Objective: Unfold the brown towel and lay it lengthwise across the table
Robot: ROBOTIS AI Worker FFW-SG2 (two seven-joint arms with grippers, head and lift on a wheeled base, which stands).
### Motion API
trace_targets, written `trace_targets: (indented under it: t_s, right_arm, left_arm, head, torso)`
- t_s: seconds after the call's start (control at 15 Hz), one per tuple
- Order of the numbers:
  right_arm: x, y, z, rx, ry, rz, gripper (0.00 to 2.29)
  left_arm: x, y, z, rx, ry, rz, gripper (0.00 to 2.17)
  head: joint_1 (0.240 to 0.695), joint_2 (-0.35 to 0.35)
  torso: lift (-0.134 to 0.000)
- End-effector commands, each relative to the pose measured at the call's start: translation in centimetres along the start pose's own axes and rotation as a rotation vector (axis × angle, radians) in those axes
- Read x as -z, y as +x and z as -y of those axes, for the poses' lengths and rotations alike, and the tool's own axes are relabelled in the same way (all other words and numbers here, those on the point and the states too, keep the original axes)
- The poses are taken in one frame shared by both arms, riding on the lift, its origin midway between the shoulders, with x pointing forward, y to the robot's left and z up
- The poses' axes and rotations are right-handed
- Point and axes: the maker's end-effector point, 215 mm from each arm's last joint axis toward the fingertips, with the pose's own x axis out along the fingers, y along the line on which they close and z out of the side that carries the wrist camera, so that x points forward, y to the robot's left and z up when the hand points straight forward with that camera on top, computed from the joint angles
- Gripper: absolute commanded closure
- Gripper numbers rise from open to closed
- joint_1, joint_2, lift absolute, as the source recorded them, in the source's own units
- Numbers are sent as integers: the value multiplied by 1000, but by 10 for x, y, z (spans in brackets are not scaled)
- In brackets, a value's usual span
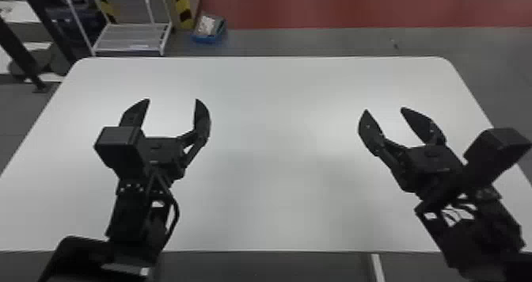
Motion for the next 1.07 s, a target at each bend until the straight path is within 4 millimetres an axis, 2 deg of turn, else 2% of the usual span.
trace_targets:
  t_s: [0.0, 1.0]
  right_arm:
    - [1, -1, 1, 1, -1, -3, 255]
    - [3, 2, 9, 15, -6, -4, 255]
  left_arm:
    - [0, 0, -1, -2, 1, 0, 90]
    - [1, 5, -4, -5, 8, 1, 90]
  head:
    - [695, 11]
    - [695, 10]
  torso:
    - [-122]
    - [-122]
